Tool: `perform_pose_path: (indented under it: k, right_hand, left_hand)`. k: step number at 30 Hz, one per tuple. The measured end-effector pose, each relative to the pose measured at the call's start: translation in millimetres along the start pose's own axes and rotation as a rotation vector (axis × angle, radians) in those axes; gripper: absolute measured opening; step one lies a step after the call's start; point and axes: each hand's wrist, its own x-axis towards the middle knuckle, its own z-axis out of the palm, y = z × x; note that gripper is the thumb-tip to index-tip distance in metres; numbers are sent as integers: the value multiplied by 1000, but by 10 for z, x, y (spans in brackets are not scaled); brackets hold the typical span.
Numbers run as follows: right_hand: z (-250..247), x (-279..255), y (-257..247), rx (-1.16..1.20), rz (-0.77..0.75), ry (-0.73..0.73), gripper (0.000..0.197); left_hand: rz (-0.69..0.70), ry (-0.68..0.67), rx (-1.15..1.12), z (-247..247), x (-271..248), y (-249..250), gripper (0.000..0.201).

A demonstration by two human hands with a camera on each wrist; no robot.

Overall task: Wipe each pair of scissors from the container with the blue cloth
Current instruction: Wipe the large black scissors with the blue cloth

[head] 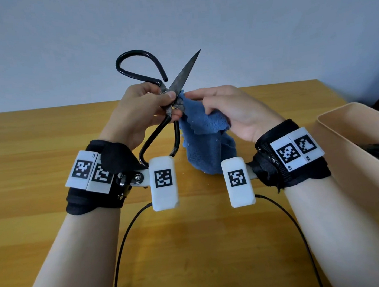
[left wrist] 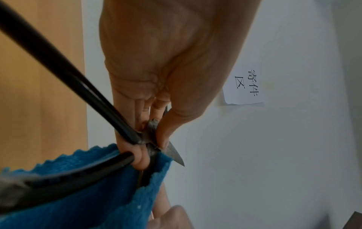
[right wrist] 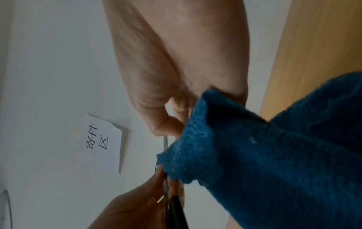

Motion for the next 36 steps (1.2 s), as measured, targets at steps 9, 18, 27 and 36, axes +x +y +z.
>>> perform_pose_path:
  k: [9, 18, 27, 36]
  right_hand:
    - [-63, 13, 77, -106, -32, -22, 28]
    - [-15, -5, 94, -270, -63, -14, 25]
    - [33, 21, 107, -348, -128, -55, 40]
    - [73, 78, 149, -299, -189, 19, 49]
  left_hand:
    - [4, 38, -29, -29, 9, 5, 15]
    - [15, -1, -26, 9, 8, -14, 17]
    - [27, -75, 48, -47, -1, -25, 11]
    - [33, -92, -38, 9, 36, -79, 8]
